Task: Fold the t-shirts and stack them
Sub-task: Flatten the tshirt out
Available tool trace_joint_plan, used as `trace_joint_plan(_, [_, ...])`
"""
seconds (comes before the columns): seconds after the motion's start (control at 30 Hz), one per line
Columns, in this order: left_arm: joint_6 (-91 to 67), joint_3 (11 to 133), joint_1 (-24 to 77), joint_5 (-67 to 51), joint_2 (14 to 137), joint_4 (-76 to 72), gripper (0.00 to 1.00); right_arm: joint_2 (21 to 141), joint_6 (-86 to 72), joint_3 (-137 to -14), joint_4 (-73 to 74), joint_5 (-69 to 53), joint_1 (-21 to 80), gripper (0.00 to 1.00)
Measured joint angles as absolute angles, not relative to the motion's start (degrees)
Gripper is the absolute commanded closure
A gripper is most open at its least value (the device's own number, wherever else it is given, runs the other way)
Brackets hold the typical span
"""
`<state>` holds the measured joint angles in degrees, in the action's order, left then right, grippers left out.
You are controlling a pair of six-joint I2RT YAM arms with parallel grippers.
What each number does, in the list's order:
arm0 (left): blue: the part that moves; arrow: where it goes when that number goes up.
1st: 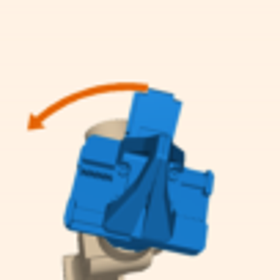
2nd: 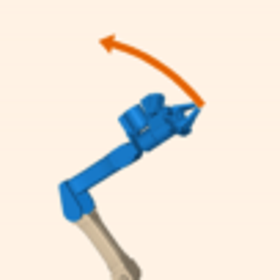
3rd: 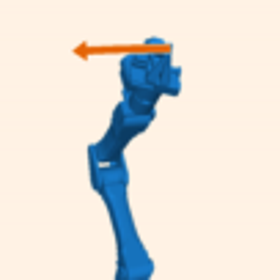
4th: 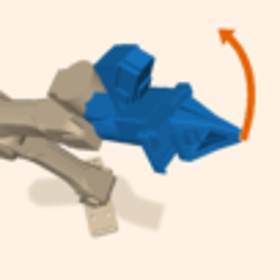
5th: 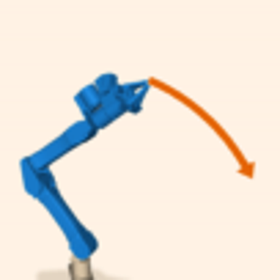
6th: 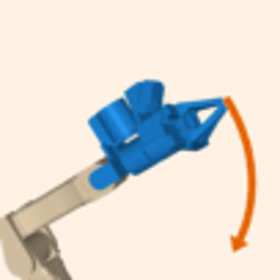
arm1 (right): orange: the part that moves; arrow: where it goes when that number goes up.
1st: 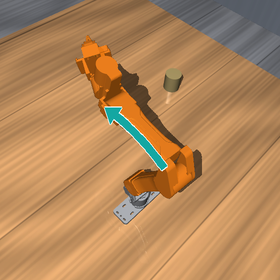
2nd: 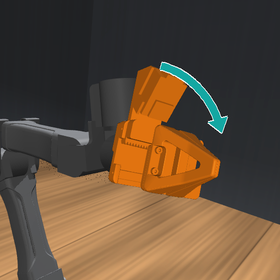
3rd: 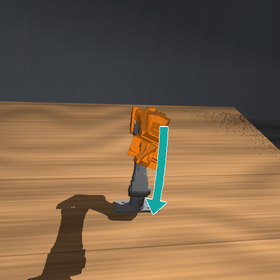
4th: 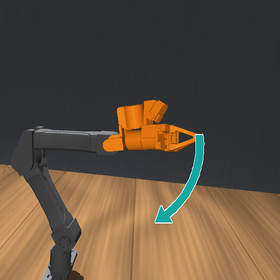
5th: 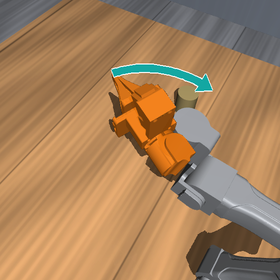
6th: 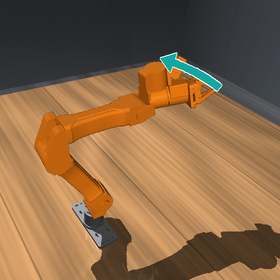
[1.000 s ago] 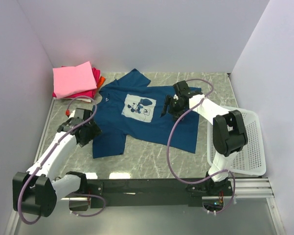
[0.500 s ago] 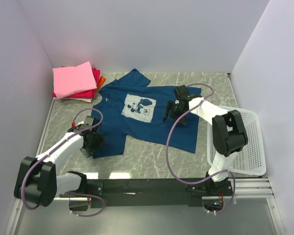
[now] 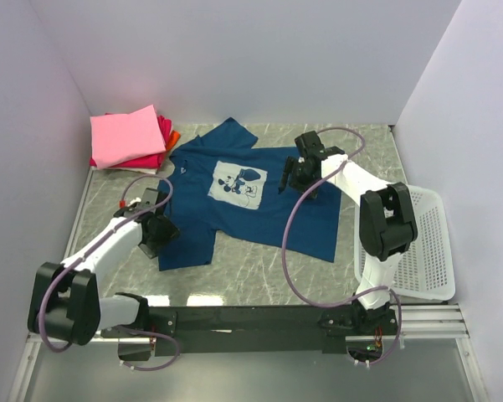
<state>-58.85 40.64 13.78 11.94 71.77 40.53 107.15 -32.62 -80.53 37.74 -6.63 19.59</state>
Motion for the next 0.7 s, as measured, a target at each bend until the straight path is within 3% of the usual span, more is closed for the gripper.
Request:
trace_joint_plan(0.2, [-63.0,37.1,13.6,12.4,65.5,43.2,0.41,108.6,-31.7,-82.8,38.7,-6.7,19.3,0.24])
trace_joint_plan(0.7, [-76.2,29.3,16.6,15.4,60.0,50.0,0.44,108.6,-30.5,-79.2,39.7,-7.2,19.3,0.24])
